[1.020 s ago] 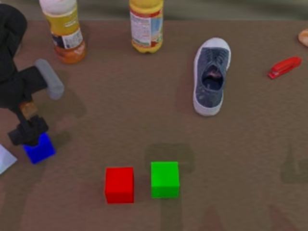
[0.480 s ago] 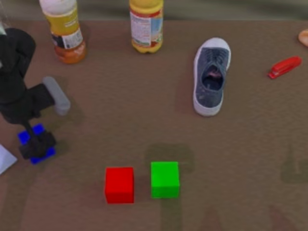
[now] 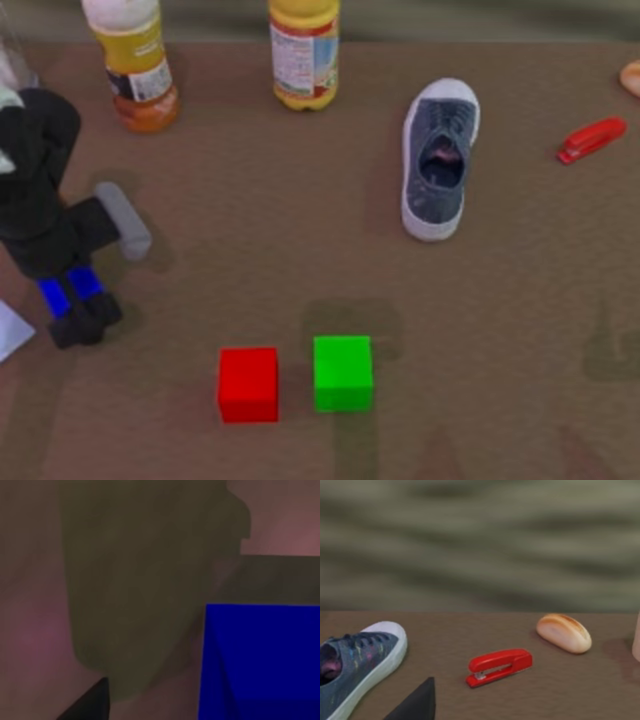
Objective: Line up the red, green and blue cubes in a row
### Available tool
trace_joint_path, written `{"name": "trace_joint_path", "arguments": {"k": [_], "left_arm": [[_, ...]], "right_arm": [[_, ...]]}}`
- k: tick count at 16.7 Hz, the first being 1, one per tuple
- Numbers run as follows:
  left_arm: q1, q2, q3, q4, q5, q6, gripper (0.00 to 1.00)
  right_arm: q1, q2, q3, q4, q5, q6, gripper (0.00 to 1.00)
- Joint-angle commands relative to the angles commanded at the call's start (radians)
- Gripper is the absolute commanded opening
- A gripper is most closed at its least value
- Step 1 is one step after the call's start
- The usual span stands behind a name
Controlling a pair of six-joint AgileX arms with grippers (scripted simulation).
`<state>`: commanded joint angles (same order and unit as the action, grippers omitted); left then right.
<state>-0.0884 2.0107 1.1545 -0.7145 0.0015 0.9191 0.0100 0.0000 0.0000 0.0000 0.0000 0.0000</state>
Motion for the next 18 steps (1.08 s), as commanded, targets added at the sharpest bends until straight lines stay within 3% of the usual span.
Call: {"name": "trace_joint_path", "arguments": {"k": [13, 18], "left_arm": [[0.0, 0.0, 0.0, 0.0, 0.0, 0.0, 0.02], [0.0, 0.0, 0.0, 0.0, 0.0, 0.0, 0.0]], "right_arm": [[0.0, 0.0, 0.0, 0.0, 0.0, 0.0, 1.0], [0.0, 0.0, 0.0, 0.0, 0.0, 0.0, 1.0]]}}
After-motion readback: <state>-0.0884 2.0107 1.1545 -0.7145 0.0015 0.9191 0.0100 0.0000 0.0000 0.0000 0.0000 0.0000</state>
